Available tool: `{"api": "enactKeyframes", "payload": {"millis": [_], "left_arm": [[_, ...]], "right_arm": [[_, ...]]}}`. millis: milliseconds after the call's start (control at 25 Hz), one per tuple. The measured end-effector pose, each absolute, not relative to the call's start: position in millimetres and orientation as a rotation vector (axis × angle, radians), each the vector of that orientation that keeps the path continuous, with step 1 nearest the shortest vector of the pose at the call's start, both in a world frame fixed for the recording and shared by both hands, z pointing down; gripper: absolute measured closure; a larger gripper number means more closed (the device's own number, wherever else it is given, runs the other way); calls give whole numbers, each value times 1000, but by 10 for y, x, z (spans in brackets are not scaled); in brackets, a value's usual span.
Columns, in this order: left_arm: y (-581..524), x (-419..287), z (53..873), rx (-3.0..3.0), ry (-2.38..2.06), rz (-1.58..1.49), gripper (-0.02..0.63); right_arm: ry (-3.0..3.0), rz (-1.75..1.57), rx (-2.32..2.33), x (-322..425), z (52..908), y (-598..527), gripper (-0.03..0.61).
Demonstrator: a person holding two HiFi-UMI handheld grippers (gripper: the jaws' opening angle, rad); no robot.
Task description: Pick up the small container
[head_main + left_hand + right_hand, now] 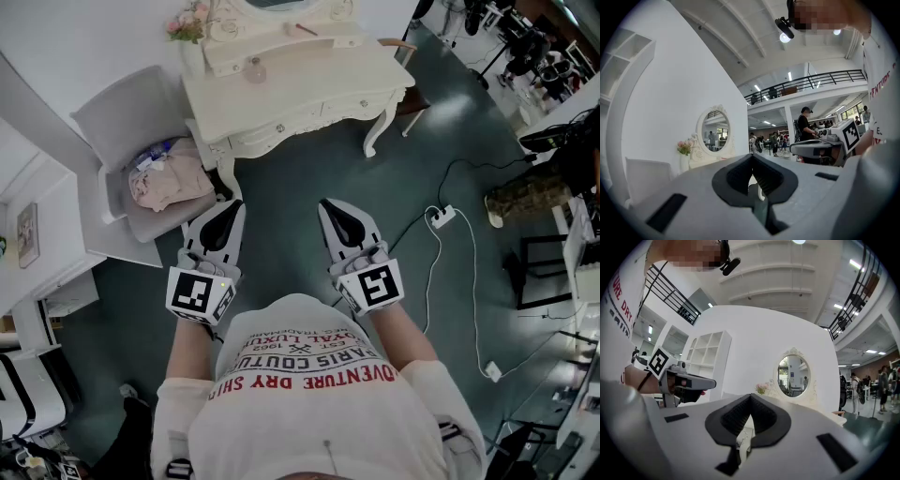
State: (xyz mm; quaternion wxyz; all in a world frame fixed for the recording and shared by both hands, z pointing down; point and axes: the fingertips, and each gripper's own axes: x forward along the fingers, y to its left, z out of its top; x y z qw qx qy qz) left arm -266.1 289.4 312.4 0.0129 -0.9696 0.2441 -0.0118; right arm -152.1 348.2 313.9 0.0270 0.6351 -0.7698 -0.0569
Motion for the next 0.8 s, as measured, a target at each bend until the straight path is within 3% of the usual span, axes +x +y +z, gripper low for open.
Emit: {"api": "enactKeyframes", "payload": {"millis": [800], "left_arm": [[2534, -2784, 3395, -3070, 774, -94, 606]], "right_arm": [[-2338, -59, 1988, -1581, 3419, 3108, 580]]}}
